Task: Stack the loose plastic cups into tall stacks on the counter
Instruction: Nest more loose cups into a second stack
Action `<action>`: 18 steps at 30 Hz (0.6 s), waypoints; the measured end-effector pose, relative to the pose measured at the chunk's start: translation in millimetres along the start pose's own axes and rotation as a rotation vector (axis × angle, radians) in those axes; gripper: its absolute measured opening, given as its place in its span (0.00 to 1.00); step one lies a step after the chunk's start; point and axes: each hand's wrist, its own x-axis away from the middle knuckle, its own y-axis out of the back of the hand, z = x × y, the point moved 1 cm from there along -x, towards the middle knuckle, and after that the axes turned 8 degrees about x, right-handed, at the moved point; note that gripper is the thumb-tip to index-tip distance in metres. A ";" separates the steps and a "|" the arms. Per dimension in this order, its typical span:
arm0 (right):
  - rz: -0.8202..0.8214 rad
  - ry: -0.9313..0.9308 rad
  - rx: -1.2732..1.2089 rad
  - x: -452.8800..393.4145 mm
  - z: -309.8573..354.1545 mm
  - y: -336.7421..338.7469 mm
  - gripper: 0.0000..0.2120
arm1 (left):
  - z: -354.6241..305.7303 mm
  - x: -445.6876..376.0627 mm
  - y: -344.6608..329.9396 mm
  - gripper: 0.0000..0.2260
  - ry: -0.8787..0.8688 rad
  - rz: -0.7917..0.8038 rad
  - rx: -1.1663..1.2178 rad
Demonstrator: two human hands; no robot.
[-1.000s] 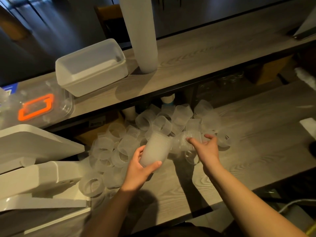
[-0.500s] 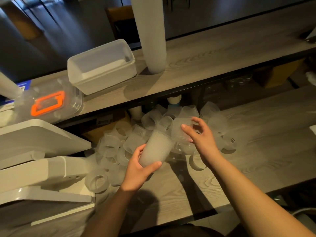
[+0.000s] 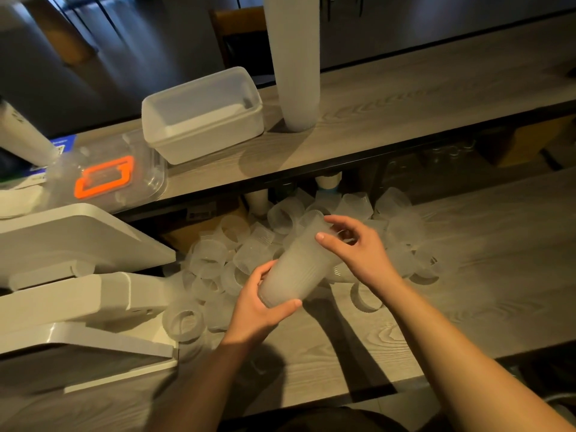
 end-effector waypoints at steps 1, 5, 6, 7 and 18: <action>-0.001 0.001 -0.002 -0.4 0.4 -0.2 0.22 | 0.0 0.4 1.2 0.33 0.003 0.000 -0.002; 0.056 0.031 0.052 -0.4 2.4 -3.9 0.20 | -2.0 1.2 2.5 0.32 0.002 0.017 -0.008; 0.083 0.041 0.076 0.5 2.4 -8.1 0.20 | -2.6 1.0 1.4 0.32 -0.003 0.013 -0.007; 0.110 0.052 0.088 2.6 2.8 -13.4 0.22 | -3.5 0.9 -0.1 0.33 -0.010 0.002 -0.003; -0.095 -0.208 -0.140 18.0 -53.2 -22.2 0.20 | 12.3 -10.2 -14.1 0.34 0.052 -0.019 -0.001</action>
